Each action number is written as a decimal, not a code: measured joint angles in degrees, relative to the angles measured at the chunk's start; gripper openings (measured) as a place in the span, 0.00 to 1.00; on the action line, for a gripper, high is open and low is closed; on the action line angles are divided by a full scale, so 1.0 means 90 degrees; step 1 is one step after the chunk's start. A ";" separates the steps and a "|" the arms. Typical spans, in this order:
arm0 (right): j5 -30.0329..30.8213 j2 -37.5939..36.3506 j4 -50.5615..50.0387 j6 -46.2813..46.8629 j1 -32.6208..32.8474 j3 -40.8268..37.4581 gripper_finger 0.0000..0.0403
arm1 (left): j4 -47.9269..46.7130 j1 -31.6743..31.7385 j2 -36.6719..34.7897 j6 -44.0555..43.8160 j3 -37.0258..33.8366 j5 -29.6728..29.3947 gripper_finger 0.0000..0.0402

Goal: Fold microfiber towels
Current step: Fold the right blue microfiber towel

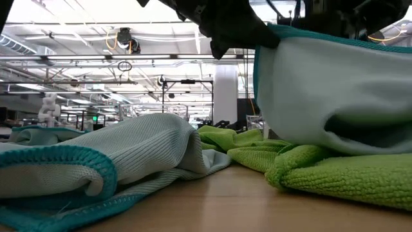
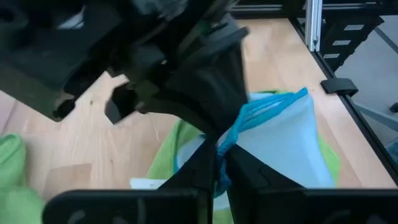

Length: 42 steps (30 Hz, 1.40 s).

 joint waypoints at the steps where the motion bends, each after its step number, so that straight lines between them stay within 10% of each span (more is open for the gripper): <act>1: 0.0001 0.0015 0.0028 -0.0020 0.0021 0.0000 0.01 | 0.0049 0.0008 0.0000 0.0017 0.0000 -0.0027 0.08; 18: 0.0515 0.0303 -0.0185 -0.0215 -0.0059 -0.0002 0.20 | 0.0279 0.0101 0.0000 0.0086 0.0000 -0.0127 0.08; 25: 0.0537 -0.0468 -0.1848 -0.0220 -0.0145 -0.0002 0.42 | 0.0231 0.0024 0.0000 -0.0039 0.0000 -0.0096 0.08; 34: 0.1134 -0.1444 -0.3593 -0.0365 -0.0126 -0.0002 0.48 | 0.0229 0.0016 -0.0002 -0.0386 0.0000 -0.0179 0.08; 42: 0.1531 -0.2264 -0.4499 -0.0507 -0.0123 -0.0002 0.48 | 0.0234 0.0004 -0.0002 -0.1127 0.0000 -0.0582 0.30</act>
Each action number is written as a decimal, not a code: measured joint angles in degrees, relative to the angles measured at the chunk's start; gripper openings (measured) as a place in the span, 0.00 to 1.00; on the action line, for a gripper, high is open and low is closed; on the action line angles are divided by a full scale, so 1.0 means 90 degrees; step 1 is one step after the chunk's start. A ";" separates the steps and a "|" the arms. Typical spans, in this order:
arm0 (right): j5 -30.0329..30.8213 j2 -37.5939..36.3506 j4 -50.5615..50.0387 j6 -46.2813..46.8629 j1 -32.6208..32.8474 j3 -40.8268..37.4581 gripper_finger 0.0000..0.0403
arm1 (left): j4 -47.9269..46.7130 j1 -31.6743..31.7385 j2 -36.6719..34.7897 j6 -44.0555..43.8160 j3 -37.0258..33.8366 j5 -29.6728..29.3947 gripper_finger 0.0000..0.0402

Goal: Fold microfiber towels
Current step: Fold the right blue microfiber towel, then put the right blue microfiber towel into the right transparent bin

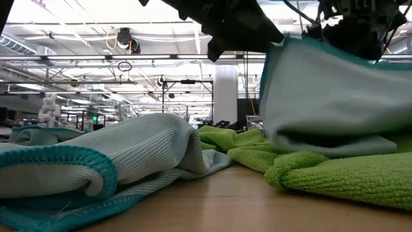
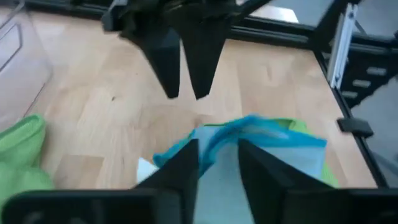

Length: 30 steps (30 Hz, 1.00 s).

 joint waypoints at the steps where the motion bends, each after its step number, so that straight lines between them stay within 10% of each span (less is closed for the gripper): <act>1: 0.0038 -0.0105 -0.0168 -0.0002 0.0006 0.0000 0.48 | 0.0000 -0.0018 0.0000 -0.0149 0.0000 -0.0053 0.35; 11: 0.0368 -0.0651 -0.1105 0.0044 0.0378 0.0000 0.48 | -0.0080 -0.0323 0.0000 -0.2177 0.0000 -0.0282 0.64; 30: 0.0696 -0.0660 -0.1135 0.0025 0.0704 0.0000 0.48 | -0.2294 -0.0865 0.0000 -0.5235 0.0000 -0.0688 0.51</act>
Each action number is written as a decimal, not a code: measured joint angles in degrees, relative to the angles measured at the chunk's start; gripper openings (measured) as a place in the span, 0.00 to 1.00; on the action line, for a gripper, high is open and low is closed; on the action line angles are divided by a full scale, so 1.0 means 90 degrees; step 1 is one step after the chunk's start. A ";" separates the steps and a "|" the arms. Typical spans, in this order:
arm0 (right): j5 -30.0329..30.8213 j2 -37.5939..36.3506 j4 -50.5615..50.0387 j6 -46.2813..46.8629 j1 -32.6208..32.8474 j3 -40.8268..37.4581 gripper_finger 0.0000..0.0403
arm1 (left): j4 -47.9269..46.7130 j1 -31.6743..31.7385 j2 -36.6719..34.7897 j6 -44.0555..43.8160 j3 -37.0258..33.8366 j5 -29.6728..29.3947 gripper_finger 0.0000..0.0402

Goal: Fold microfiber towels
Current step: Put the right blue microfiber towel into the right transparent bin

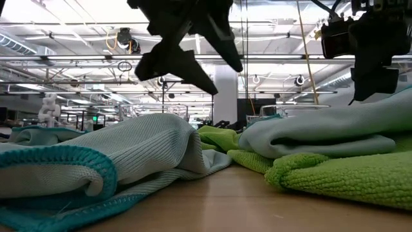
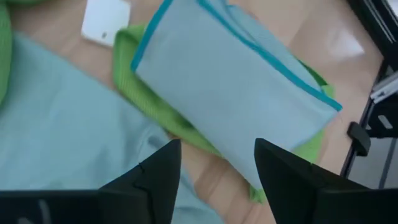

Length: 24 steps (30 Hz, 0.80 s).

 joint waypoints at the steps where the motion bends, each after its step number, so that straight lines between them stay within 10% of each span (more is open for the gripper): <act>1: 0.0000 0.0000 0.0000 -0.0016 0.0000 0.0000 0.48 | -0.0010 0.0000 0.0000 -0.0153 -0.0020 0.0050 0.50; 24: -0.0218 0.0000 0.0066 -0.0157 0.0000 -0.0440 0.48 | 0.1538 0.0024 -0.0007 -0.2728 -0.0869 0.0962 0.59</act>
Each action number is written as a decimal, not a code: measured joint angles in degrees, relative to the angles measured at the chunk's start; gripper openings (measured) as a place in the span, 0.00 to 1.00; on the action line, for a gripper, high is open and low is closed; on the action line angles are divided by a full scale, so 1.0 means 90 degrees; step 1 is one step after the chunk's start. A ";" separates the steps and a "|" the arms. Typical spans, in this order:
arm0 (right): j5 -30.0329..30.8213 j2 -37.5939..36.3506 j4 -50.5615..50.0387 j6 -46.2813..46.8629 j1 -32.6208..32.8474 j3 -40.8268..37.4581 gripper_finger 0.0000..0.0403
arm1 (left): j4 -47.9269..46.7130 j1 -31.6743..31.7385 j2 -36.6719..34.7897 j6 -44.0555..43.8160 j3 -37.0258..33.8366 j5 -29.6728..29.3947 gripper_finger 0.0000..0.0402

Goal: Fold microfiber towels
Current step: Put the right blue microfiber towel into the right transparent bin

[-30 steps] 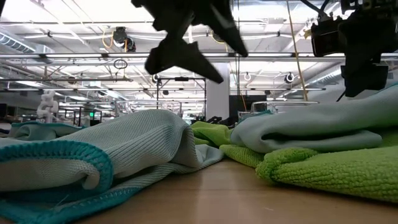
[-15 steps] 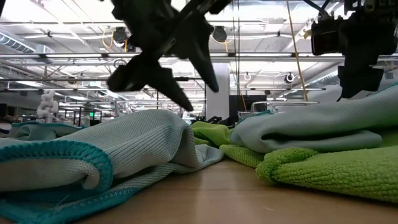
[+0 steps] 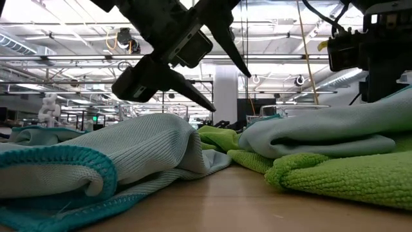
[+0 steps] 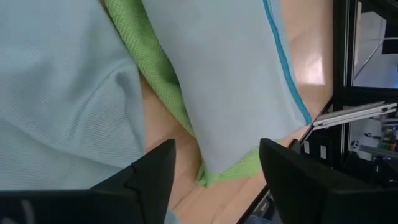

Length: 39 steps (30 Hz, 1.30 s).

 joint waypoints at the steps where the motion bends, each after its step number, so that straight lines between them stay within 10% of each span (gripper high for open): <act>1: -0.0001 0.0000 0.0019 -0.0011 0.0000 0.0000 0.48 | -0.0008 0.0000 0.0000 -0.0003 0.0000 0.0000 0.61; 11: -0.0154 0.0000 0.0038 0.0153 0.0000 0.0000 0.48 | -0.0203 0.0164 0.0000 0.0063 0.0000 -0.0600 0.78; 22: -0.0646 0.0000 0.0682 0.1860 0.0185 -0.0002 0.48 | 0.0382 0.0384 0.0000 0.1030 0.0000 -0.1138 0.73; 28: 0.0022 0.0000 0.1591 0.3189 0.0565 -0.0002 0.48 | 0.0382 0.0654 0.0002 0.1229 0.0000 0.0155 0.69; 39: 0.1266 0.0000 0.2555 0.4361 0.1121 -0.0002 0.48 | 0.0416 0.0429 0.0002 0.1026 0.0000 -0.0011 0.66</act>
